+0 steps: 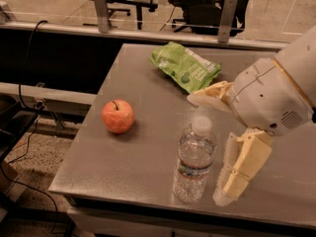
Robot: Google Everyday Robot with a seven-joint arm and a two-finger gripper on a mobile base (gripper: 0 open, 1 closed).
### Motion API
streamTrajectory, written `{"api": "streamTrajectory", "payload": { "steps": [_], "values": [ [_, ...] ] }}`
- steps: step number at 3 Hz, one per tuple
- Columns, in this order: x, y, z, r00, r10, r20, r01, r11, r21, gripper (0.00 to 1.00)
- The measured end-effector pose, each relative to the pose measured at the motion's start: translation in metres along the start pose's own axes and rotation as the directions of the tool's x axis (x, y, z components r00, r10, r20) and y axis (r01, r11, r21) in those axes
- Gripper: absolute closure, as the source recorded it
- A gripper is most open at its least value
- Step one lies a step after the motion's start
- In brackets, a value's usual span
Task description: Move water bottle near green rice chip bag
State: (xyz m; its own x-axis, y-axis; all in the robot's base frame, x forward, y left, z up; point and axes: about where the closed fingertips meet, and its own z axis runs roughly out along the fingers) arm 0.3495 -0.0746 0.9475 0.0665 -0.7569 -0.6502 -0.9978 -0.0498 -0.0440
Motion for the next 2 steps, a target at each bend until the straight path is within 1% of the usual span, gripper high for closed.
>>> {"api": "streamTrajectory", "payload": {
  "steps": [1, 2],
  "values": [
    [-0.0051, 0.0082, 0.0031, 1.0, -0.007, 0.03, 0.008, 0.9997, -0.023, 0.18],
    [-0.0071, 0.0101, 0.005, 0.999, -0.013, 0.043, 0.015, 0.9995, -0.028, 0.4]
  ]
}}
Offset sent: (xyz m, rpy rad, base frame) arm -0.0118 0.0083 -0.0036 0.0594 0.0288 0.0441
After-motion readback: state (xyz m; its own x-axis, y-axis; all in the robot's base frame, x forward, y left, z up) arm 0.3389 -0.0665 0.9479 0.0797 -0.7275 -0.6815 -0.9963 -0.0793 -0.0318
